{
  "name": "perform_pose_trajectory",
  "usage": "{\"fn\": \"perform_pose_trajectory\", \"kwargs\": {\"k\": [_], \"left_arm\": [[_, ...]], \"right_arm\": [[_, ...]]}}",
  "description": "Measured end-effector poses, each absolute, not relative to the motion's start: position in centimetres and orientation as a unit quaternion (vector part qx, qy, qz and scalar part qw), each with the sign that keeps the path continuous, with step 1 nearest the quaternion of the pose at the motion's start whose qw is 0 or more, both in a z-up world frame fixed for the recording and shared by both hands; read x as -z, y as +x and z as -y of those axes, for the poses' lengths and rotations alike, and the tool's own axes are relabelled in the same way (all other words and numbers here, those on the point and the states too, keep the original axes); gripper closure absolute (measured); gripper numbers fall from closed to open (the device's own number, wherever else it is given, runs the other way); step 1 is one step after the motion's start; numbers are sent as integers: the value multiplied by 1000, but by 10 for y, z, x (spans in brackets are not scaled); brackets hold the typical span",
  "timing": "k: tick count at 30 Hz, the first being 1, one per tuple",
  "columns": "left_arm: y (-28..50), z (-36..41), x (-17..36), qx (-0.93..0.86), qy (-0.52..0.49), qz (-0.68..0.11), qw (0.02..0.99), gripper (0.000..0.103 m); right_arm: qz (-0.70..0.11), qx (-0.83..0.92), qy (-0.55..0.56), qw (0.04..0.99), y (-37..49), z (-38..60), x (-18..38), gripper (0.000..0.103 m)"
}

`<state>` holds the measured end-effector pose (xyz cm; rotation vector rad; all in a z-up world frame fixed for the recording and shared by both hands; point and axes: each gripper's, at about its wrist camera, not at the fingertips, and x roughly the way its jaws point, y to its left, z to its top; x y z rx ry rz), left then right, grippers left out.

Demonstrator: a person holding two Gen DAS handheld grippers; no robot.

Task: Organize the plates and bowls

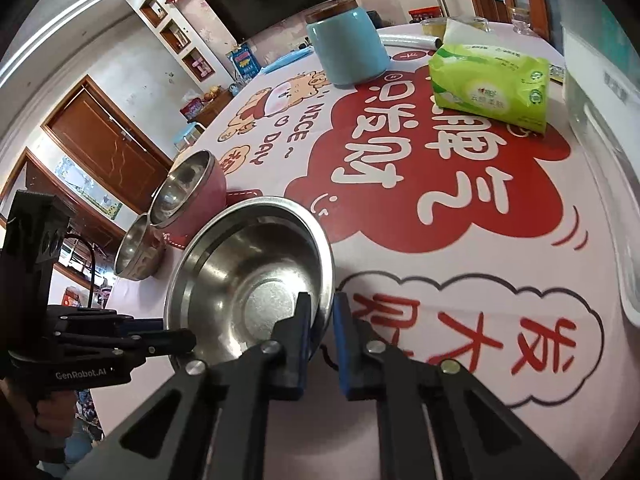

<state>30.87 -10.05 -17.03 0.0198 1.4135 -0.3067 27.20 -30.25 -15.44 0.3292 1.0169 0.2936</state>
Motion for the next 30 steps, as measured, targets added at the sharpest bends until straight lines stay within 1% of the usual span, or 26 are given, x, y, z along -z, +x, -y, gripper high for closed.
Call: {"fn": "perform_pose_trajectory", "kwargs": {"k": [7, 13, 22, 30], "left_arm": [[280, 111, 143, 141, 37, -635, 759, 78], [242, 110, 125, 140, 35, -629, 764, 78], [190, 94, 117, 137, 35, -624, 769, 77], [143, 75, 113, 144, 24, -615, 775, 77]], "right_arm": [[-467, -142, 158, 858, 243, 310, 136, 92], [-461, -152, 154, 861, 208, 313, 118, 92], [-473, -167, 144, 853, 156, 304, 105, 90], [-480, -169, 82, 857, 112, 274, 87, 88]]}}
